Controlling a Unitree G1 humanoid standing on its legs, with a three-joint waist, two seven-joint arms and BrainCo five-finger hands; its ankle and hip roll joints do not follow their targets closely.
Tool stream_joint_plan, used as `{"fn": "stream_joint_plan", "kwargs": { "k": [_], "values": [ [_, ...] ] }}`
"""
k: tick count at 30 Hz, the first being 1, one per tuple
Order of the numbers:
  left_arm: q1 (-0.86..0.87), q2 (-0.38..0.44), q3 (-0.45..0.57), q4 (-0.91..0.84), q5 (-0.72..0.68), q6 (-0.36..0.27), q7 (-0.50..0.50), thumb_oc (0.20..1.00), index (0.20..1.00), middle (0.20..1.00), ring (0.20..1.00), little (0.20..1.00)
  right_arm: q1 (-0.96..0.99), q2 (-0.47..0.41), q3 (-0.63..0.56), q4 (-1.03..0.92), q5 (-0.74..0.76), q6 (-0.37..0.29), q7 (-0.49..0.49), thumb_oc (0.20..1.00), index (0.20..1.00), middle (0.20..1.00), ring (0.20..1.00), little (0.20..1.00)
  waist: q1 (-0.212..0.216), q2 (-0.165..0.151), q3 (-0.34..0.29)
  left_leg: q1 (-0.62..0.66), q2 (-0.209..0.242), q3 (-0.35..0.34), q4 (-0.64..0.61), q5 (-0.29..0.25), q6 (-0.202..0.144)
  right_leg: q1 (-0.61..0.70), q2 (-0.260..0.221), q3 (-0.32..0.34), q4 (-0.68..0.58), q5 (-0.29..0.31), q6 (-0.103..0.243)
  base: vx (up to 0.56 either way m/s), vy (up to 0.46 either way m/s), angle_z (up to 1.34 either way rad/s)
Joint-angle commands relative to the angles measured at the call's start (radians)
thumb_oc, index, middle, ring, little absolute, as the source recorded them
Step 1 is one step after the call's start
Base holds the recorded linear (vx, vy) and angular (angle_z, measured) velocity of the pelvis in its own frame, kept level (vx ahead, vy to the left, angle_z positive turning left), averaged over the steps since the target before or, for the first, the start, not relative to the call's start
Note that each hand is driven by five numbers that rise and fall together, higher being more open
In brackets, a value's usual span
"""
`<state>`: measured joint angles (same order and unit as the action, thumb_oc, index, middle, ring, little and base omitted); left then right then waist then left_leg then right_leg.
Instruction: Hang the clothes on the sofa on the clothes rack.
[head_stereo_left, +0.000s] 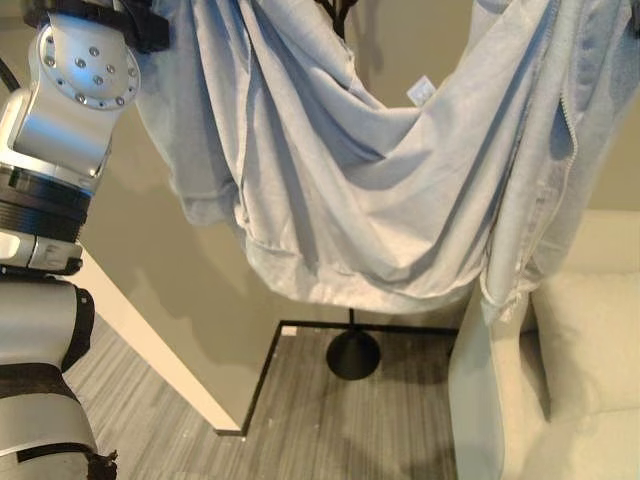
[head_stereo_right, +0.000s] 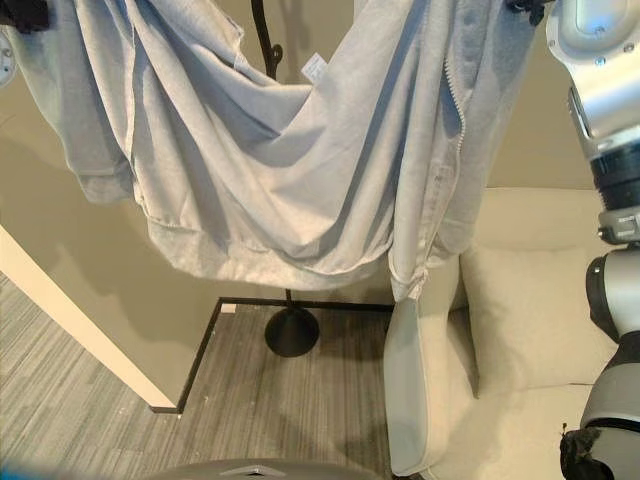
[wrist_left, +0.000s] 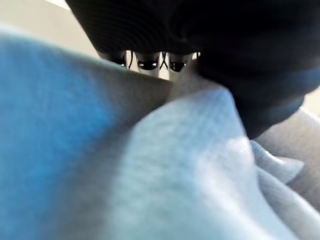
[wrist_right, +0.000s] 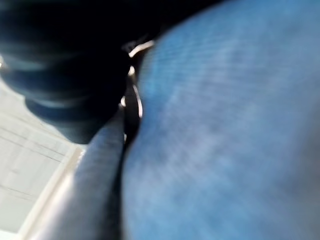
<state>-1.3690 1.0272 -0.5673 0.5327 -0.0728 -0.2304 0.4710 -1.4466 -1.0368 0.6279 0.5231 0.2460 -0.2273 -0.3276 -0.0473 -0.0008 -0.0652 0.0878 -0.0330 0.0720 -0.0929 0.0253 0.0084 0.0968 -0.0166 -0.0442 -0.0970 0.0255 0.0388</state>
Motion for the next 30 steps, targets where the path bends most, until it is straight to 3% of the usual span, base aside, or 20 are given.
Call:
{"fn": "stream_joint_plan", "kwargs": {
  "k": [1, 3, 9, 15, 30],
  "values": [
    [-0.099, 0.019, -0.058, 0.147, -0.028, 0.048, -0.019, 0.2, 0.2, 0.2, 0.2, 0.2, -0.1, -0.007, 0.044, 0.136, 0.041, 0.046, -0.012, 0.2, 0.2, 0.2, 0.2, 0.2, 0.016, -0.03, -0.016, 0.047, 0.061, 0.04, 0.006, -0.072, -0.076, -0.028, -0.154, -0.039, 0.048, 0.034, 0.161, -0.01, -0.006, -0.03],
    [-0.157, 0.0, -0.151, 0.277, -0.015, 0.067, -0.051, 0.2, 0.2, 0.2, 0.2, 0.2, -0.164, 0.024, 0.132, 0.306, 0.041, 0.077, 0.017, 0.2, 0.2, 0.2, 0.2, 0.2, 0.013, -0.029, -0.012, 0.041, 0.062, 0.041, 0.006, -0.067, -0.079, -0.032, -0.153, -0.038, 0.045, 0.038, 0.162, -0.01, -0.011, -0.02],
    [-0.181, -0.042, -0.215, 0.389, 0.009, 0.086, -0.069, 0.2, 0.2, 0.2, 0.2, 0.2, -0.202, 0.051, 0.193, 0.464, 0.018, 0.115, 0.027, 0.2, 0.2, 0.2, 0.2, 0.2, 0.013, -0.029, -0.002, 0.031, 0.064, 0.036, 0.006, -0.063, -0.083, -0.04, -0.152, -0.038, 0.036, 0.044, 0.163, 0.0, 0.0, 0.0],
    [-0.192, -0.087, -0.235, 0.465, 0.005, 0.099, -0.068, 0.2, 0.2, 0.2, 0.2, 0.2, -0.236, 0.084, 0.224, 0.551, 0.003, 0.149, 0.024, 0.2, 0.2, 0.2, 0.2, 0.2, 0.02, -0.032, 0.024, -0.011, 0.064, 0.029, 0.006, -0.052, -0.085, -0.075, -0.152, -0.039, 0.022, 0.061, 0.167, -0.03, -0.013, 0.0],
    [-0.307, -0.119, -0.328, 0.56, -0.014, 0.094, -0.078, 0.2, 0.2, 0.2, 0.2, 0.2, -0.35, 0.16, 0.315, 0.621, 0.008, 0.151, 0.023, 0.2, 0.2, 0.2, 0.2, 0.2, 0.038, -0.055, 0.051, -0.051, 0.043, 0.025, 0.006, -0.048, -0.065, -0.118, -0.165, -0.019, 0.022, 0.086, 0.183, -0.01, 0.031, -0.05]
  ]
}}
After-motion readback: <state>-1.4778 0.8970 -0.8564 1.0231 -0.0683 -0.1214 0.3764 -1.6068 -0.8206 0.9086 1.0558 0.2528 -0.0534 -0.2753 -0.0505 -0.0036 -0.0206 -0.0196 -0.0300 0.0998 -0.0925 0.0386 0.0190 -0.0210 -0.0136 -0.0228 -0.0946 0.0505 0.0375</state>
